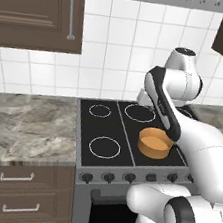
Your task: Turn on the front center burner of the stove.
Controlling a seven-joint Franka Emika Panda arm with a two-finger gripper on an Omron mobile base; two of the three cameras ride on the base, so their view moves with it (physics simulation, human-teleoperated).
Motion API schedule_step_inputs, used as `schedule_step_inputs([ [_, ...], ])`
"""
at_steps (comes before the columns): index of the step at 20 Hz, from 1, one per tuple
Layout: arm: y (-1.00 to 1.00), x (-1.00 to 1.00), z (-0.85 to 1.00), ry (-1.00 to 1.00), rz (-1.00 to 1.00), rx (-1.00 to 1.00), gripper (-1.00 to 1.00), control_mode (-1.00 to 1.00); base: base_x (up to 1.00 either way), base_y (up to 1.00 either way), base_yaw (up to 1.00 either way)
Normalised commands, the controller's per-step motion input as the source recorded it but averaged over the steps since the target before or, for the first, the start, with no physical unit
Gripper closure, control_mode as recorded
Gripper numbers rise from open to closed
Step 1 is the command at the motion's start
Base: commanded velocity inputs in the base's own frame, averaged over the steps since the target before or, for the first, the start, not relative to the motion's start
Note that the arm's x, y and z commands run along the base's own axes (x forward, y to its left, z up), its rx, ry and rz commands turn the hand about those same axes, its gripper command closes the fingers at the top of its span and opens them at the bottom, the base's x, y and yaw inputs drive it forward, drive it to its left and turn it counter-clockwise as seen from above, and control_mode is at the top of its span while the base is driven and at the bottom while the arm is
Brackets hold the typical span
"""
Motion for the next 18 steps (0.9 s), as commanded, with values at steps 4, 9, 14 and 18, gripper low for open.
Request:
schedule_step_inputs([
  [4, 0.00, 0.00, 0.00, 0.00, 0.00, 0.00, -1.00, 1.00, -0.08, -0.04, 0.00],
  [9, 0.00, 0.00, 0.00, 0.00, 0.00, 0.00, -1.00, 1.00, -0.59, -0.49, -0.02],
  [14, 0.00, 0.00, 0.00, 0.00, 0.00, 0.00, -1.00, 1.00, -0.37, -0.50, -0.04],
  [18, 0.00, 0.00, 0.00, 0.00, 0.00, 0.00, -1.00, 1.00, 0.00, -0.61, -0.03],
])
